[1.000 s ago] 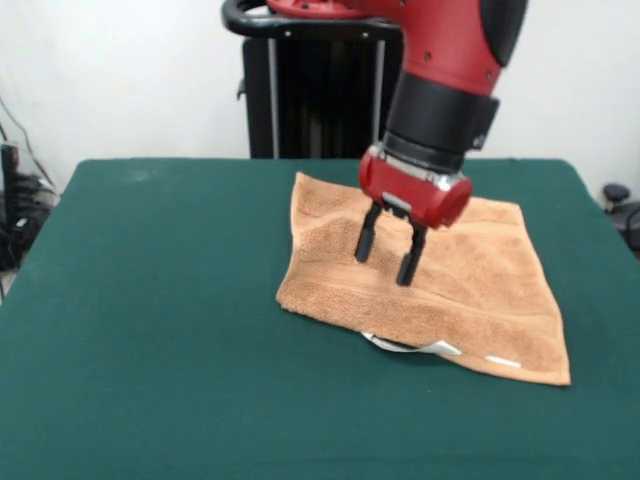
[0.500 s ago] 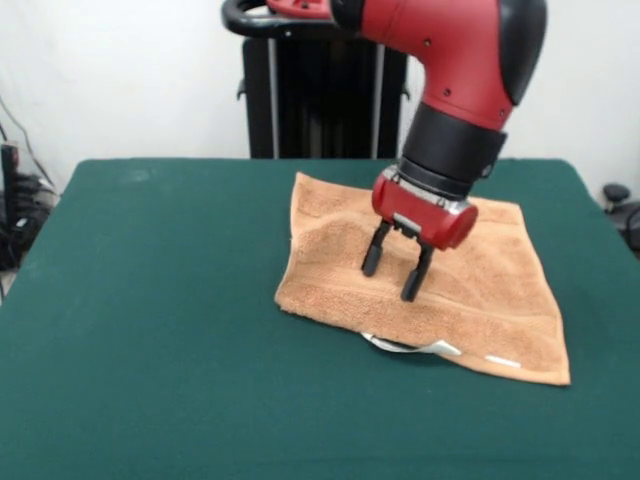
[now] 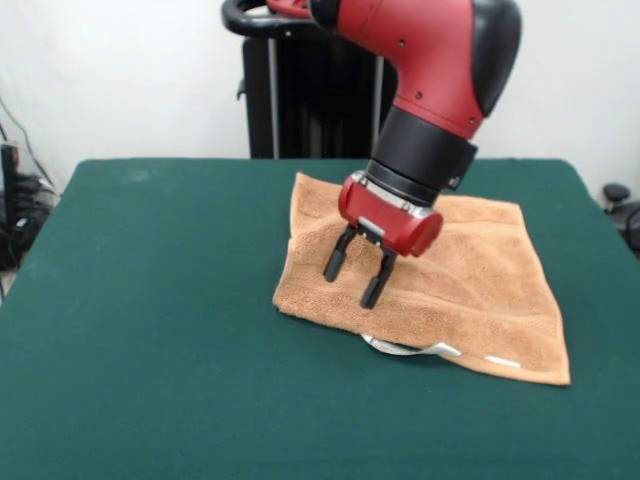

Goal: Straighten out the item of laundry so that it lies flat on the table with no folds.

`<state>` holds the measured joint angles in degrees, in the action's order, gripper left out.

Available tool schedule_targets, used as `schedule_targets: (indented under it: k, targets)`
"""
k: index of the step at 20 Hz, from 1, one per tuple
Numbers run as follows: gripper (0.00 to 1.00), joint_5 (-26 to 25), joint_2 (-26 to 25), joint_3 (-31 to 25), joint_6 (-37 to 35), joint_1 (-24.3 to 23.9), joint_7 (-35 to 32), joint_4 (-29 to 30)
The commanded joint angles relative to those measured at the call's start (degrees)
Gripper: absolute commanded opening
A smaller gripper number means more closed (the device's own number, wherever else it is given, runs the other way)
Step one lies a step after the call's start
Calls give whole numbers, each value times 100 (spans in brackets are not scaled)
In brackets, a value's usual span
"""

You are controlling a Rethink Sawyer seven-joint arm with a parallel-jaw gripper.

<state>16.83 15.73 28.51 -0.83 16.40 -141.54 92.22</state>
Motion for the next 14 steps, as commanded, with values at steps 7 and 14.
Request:
schedule_targets:
  k: [7,14]
  targets:
    - [100,464,-20,-231,-817,237,-944,-94]
    - [100,-3,395,-1252,-1392,-594,-238,239]
